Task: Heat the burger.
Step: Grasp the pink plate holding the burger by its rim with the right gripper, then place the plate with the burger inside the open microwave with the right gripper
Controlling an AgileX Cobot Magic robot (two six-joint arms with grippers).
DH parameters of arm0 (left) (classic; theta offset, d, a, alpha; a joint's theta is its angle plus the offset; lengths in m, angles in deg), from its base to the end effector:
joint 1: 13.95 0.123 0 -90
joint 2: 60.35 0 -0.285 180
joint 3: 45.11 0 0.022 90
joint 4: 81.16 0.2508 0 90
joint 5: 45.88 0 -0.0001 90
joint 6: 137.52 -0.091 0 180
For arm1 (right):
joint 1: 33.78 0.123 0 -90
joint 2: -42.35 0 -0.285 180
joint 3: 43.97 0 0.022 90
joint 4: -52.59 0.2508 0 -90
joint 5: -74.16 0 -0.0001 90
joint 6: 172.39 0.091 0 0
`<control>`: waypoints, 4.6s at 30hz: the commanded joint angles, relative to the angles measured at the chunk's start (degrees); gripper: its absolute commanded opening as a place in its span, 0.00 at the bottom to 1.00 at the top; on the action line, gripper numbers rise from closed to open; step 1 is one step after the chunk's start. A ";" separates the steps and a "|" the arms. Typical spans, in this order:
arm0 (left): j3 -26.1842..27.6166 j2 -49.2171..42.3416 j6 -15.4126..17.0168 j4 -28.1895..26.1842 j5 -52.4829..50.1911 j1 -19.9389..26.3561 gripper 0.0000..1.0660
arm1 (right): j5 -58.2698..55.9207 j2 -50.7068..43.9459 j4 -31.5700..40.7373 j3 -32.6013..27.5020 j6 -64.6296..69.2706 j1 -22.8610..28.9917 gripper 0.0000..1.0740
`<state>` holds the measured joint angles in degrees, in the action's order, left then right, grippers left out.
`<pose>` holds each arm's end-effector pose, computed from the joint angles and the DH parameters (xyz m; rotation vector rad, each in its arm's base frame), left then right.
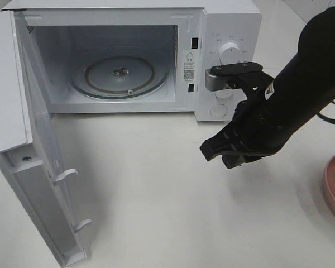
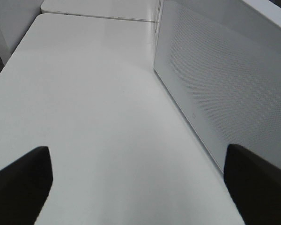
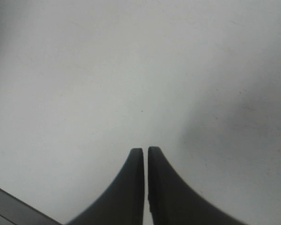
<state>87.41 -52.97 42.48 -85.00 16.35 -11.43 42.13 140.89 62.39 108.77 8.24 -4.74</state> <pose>-0.0091 -0.0058 0.2806 -0.0397 2.0418 -0.0526 0.2524 0.1496 0.1922 -0.5099 2.7363 0.2997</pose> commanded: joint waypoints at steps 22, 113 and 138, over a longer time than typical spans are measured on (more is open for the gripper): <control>-0.11 -0.92 0.00 -0.46 -0.80 0.17 0.85 | -18.11 -5.04 -14.27 0.86 3.44 -4.13 0.94; -0.11 -0.92 0.00 -0.46 -0.80 0.17 0.85 | 6.25 9.80 -24.98 -15.76 13.06 -22.06 0.00; -0.11 -0.92 0.00 -0.46 -0.80 0.17 0.85 | -3.90 5.61 -43.37 -15.76 35.52 -10.54 0.00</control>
<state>87.41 -52.97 42.48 -85.00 16.35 -11.43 40.70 147.25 22.23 93.36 40.84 -16.65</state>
